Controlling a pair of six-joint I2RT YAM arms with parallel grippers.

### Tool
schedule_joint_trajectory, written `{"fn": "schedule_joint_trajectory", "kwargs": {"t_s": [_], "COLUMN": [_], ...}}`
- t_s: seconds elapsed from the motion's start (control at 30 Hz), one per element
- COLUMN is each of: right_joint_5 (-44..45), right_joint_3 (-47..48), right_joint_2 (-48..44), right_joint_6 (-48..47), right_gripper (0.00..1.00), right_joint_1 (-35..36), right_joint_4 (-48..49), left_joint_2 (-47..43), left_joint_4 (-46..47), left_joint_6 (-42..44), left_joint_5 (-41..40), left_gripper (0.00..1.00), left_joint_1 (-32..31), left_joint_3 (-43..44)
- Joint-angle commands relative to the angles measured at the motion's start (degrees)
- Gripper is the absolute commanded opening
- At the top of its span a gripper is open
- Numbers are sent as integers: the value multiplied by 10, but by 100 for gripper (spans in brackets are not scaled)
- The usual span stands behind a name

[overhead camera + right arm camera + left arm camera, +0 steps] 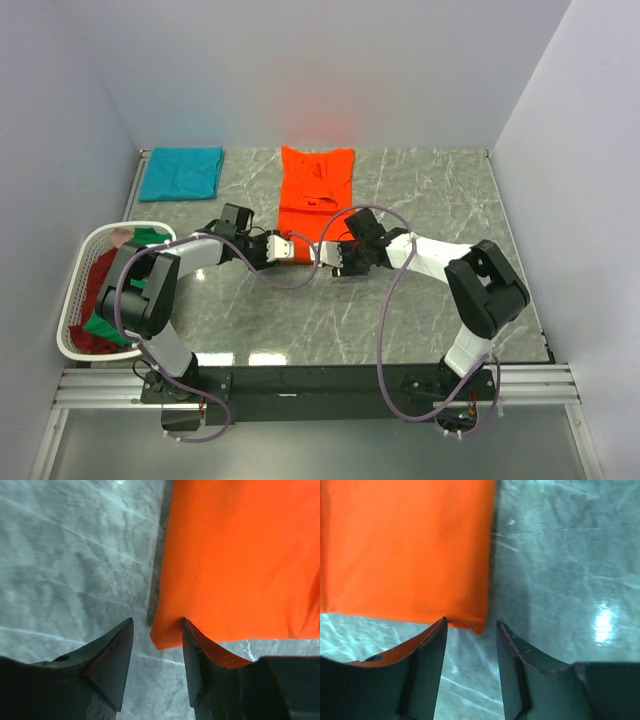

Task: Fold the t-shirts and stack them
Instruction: Fold the tshirt

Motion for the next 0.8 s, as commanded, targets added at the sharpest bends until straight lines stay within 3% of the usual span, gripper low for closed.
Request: {"fn": "schedule_joint_trajectory", "kwargs": {"t_s": [0.0, 0.23, 0.47, 0.5, 0.6, 0.77], "right_joint_5": [28, 43, 50, 48, 32, 5], "right_joint_3": [1, -6, 19, 22, 52, 127], "right_joint_2": [16, 39, 54, 52, 42, 18], "right_joint_6": [0, -2, 20, 23, 61, 95], "right_gripper": [50, 43, 6, 2, 0, 0], "right_joint_1": [3, 3, 2, 0, -12, -54], "right_joint_4": [42, 47, 31, 29, 4, -46], "left_joint_2": [0, 25, 32, 30, 14, -1], "left_joint_4": [39, 36, 7, 4, -18, -70], "left_joint_6": [20, 18, 18, 17, -22, -82], "left_joint_5": [-2, -13, -14, -12, 3, 33], "left_gripper": [49, 41, 22, 11, 1, 1], "left_joint_1": [-10, -14, -15, -14, -13, 8], "left_joint_3": [-5, 9, 21, 23, 49, 114]}}
